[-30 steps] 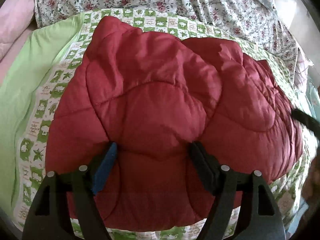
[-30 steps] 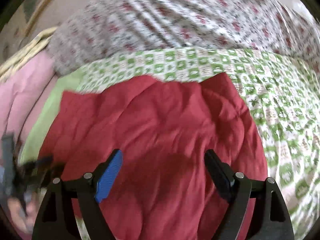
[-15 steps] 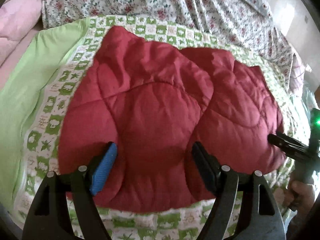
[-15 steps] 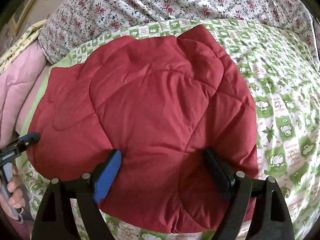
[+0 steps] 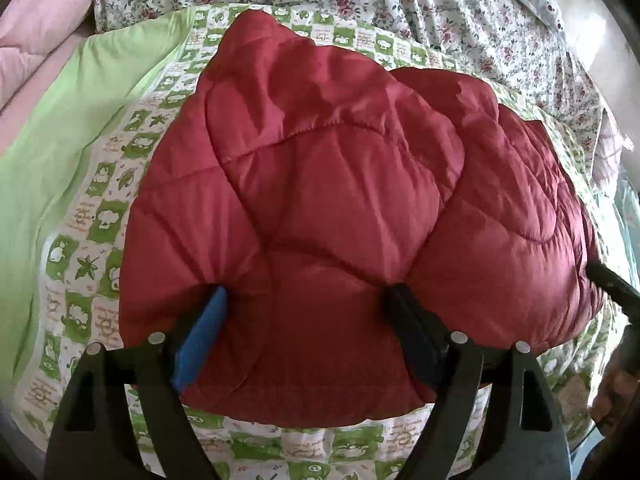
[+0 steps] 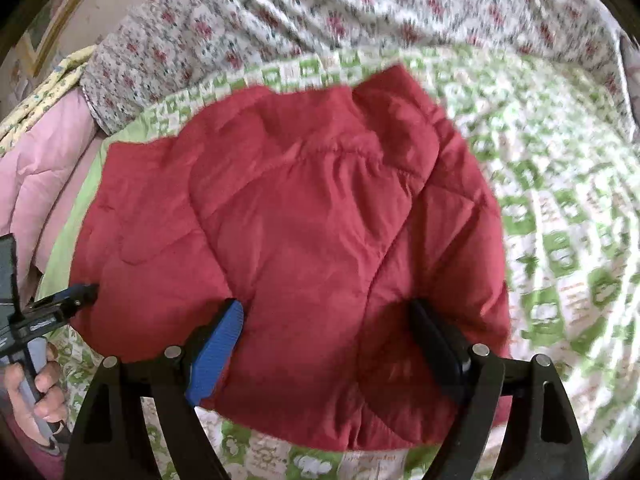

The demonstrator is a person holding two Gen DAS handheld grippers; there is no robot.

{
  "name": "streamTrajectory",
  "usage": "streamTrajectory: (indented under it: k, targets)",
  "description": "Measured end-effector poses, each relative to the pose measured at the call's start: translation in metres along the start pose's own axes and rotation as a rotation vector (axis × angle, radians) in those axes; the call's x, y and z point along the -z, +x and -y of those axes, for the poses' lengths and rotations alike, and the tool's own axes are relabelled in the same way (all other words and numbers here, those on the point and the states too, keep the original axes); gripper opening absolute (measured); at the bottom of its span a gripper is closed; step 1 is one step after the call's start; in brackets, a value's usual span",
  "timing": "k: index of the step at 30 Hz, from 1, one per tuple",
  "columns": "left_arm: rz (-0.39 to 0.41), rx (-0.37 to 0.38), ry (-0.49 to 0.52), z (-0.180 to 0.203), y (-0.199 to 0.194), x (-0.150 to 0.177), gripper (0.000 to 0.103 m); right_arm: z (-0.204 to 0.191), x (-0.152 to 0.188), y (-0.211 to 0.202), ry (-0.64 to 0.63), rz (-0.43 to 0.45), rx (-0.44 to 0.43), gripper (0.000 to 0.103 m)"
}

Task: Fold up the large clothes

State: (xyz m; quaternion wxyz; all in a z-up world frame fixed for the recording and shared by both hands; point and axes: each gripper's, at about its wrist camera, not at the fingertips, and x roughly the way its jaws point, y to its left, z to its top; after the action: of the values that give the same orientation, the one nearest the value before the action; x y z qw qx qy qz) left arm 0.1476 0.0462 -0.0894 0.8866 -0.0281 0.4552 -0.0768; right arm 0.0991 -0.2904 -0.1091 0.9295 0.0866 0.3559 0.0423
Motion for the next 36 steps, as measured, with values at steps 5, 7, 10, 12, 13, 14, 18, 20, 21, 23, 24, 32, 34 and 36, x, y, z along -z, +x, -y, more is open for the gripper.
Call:
streamTrajectory:
  k: [5, 7, 10, 12, 13, 14, 18, 20, 21, 23, 24, 32, 34, 36]
  targets:
    - [0.003, -0.004, 0.000, -0.002, 0.000, 0.001, 0.084, -0.006, -0.006, 0.004, -0.049, -0.021, 0.056, 0.087]
    - [0.004, -0.002, 0.006, -0.001, 0.000, 0.001, 0.084, 0.007, -0.001, 0.028, -0.020, -0.103, 0.037, 0.087]
    - [0.010, -0.012, 0.013, -0.001, 0.000, 0.001, 0.085, 0.017, 0.000, 0.037, 0.018, -0.117, 0.003, 0.088]
    - [0.009, -0.013, 0.008, -0.001, 0.000, 0.001, 0.085, 0.014, -0.001, 0.038, 0.007, -0.117, 0.017, 0.088]
    - [0.009, -0.017, 0.008, 0.000, 0.000, 0.001, 0.085, 0.013, 0.001, 0.037, 0.007, -0.113, 0.020, 0.088]
    - [0.010, -0.021, 0.006, 0.001, -0.002, 0.001, 0.085, 0.014, 0.002, 0.036, 0.012, -0.110, 0.017, 0.088]
    - [0.022, -0.042, 0.000, 0.004, -0.014, 0.005, 0.084, 0.014, 0.003, 0.034, 0.020, -0.103, 0.021, 0.088]
    - [0.041, -0.039, -0.002, 0.007, -0.025, 0.009, 0.084, 0.013, 0.003, 0.035, 0.019, -0.098, 0.030, 0.088]
    - [0.055, -0.029, -0.001, 0.008, -0.030, 0.011, 0.084, 0.013, 0.003, 0.034, 0.021, -0.094, 0.035, 0.088]
    - [0.072, -0.006, 0.010, 0.013, -0.038, 0.014, 0.084, 0.011, 0.003, 0.032, 0.020, -0.087, 0.047, 0.088]
    - [0.079, -0.003, 0.022, 0.017, -0.041, 0.014, 0.084, 0.008, 0.004, 0.028, 0.010, -0.074, 0.059, 0.088]
    - [0.094, 0.018, 0.058, 0.033, -0.041, 0.001, 0.084, -0.026, 0.010, -0.022, -0.016, 0.107, 0.045, 0.090]
    - [0.078, 0.014, 0.063, 0.036, -0.032, -0.002, 0.084, -0.041, 0.007, -0.019, -0.056, 0.125, 0.036, 0.090]
    - [0.067, 0.001, 0.067, 0.041, -0.025, -0.001, 0.084, -0.048, 0.003, -0.006, -0.079, 0.104, 0.043, 0.090]
